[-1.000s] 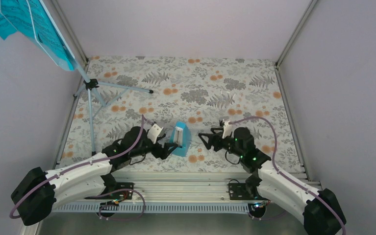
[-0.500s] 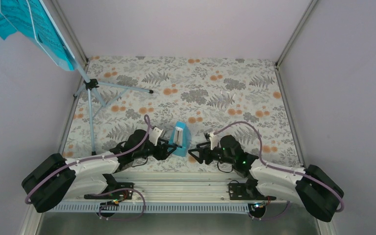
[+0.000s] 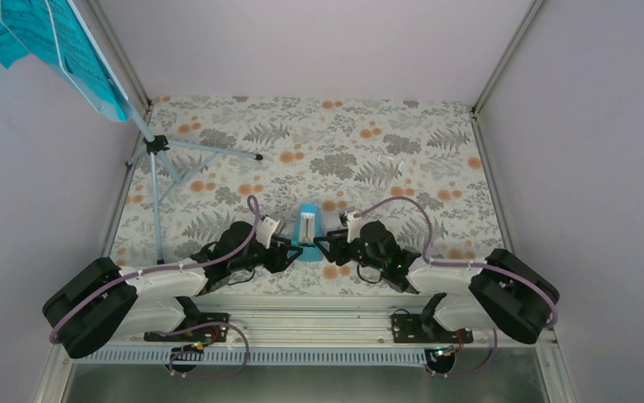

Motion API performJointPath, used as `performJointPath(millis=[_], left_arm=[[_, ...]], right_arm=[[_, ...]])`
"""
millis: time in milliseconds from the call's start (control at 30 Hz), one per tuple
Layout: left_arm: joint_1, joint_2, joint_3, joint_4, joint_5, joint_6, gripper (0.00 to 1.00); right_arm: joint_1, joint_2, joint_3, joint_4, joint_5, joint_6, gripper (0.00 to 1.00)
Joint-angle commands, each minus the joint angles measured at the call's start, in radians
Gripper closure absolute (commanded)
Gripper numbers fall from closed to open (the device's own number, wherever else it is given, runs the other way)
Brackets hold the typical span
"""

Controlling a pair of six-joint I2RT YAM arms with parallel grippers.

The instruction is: Pack up the instrument practice props

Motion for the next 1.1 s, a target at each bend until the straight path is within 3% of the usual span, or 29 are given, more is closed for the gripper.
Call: performJointPath(millis=[0, 333, 500, 600, 667, 700, 833, 967, 1067], left_arm=[[0.001, -0.006, -0.006, 0.056, 0.009, -0.009, 0.47], [0.001, -0.046, 0.02, -0.029, -0.06, -0.015, 0.46], [0.008, -0.132, 0.067, -0.198, -0.153, -0.016, 0.37], [0.036, -0.19, 0.178, -0.378, -0.208, 0.019, 0.23], [0.07, -0.205, 0.306, -0.507, -0.263, 0.07, 0.04], [0.097, -0.203, 0.357, -0.562, -0.282, 0.1, 0.01], [0.246, -0.139, 0.571, -0.717, -0.272, 0.216, 0.0], [0.384, -0.036, 0.75, -0.795, -0.164, 0.283, 0.0], [0.426, -0.013, 0.84, -0.808, -0.17, 0.323, 0.0]], right_arm=[[0.009, 0.068, 0.065, 0.093, 0.116, -0.026, 0.49], [-0.001, 0.155, 0.144, 0.11, 0.176, -0.081, 0.51], [-0.014, 0.08, 0.105, 0.074, 0.199, -0.093, 0.5], [-0.051, -0.054, 0.078, -0.043, 0.247, -0.138, 0.46], [-0.128, -0.194, 0.072, -0.146, 0.255, -0.17, 0.42], [-0.185, -0.253, 0.073, -0.191, 0.241, -0.184, 0.41], [-0.448, -0.33, 0.179, -0.377, 0.118, -0.246, 0.39], [-0.607, -0.199, 0.329, -0.508, 0.055, -0.256, 0.39], [-0.711, -0.067, 0.413, -0.548, -0.029, -0.231, 0.39]])
